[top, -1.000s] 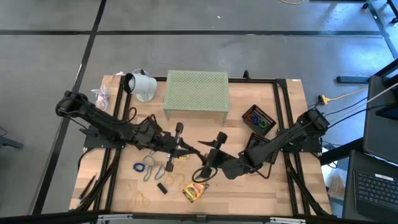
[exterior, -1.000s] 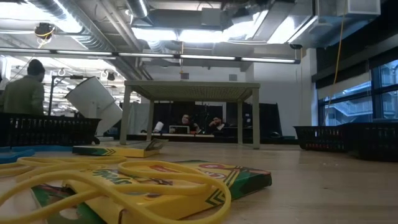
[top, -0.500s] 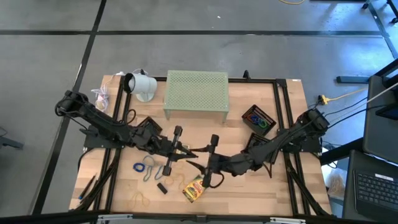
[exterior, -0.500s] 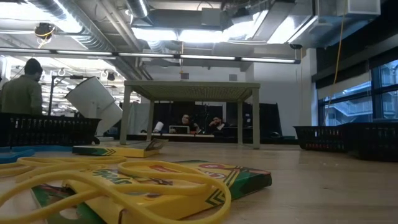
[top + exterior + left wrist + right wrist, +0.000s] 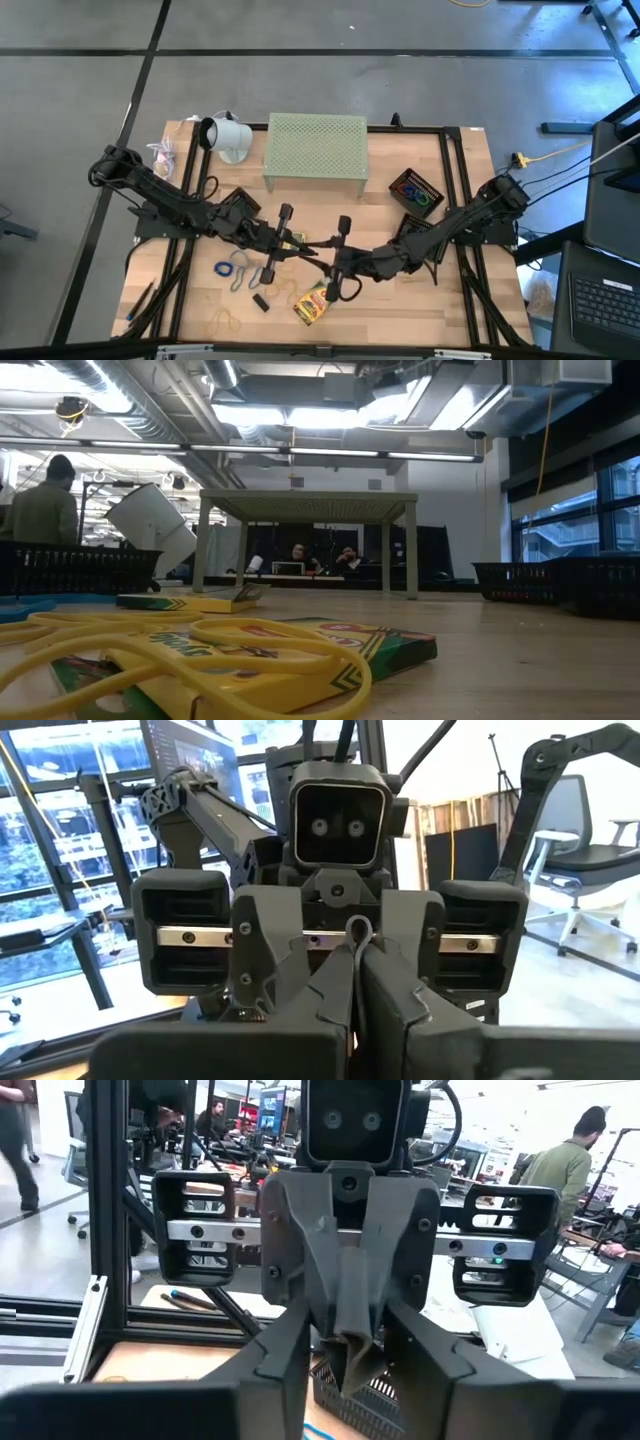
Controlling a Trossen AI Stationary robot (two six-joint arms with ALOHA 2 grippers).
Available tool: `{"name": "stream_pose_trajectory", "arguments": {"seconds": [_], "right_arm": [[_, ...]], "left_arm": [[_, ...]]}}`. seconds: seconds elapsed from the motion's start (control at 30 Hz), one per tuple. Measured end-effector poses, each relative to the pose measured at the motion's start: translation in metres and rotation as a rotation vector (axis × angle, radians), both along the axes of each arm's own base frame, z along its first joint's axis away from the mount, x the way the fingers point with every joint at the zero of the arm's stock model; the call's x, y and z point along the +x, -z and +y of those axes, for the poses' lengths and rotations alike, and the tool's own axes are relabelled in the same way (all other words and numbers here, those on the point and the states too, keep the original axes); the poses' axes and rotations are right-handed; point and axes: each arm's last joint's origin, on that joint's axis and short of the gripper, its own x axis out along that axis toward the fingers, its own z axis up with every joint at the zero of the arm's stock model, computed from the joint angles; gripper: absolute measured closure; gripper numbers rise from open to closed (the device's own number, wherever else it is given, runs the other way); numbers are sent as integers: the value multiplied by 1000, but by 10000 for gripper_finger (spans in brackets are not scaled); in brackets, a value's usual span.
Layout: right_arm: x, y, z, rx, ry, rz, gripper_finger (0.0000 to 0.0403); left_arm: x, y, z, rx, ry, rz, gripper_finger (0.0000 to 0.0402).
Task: Pick & Place Office Desk Supplies
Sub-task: Put the black rubber band into the bottom right black bin
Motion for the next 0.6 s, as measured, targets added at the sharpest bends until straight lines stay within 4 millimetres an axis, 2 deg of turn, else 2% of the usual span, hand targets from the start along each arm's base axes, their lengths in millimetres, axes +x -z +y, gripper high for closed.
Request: {"name": "stream_pose_trajectory", "arguments": {"seconds": [0.07, 0.17, 0.4, 0.6], "right_arm": [[0, 0, 0, 1, 6, 0, 311], [0, 0, 0, 11, 7, -1, 311], [0, 1, 0, 11, -12, 8, 250], [0, 5, 1, -10, -40, 42, 240]], "left_arm": [[0, 0, 0, -2, 2, -4, 395], [0, 0, 0, -2, 4, -4, 396], [0, -1, 0, -4, 20, -17, 394], [0, -2, 0, -6, 24, -22, 390]]}}
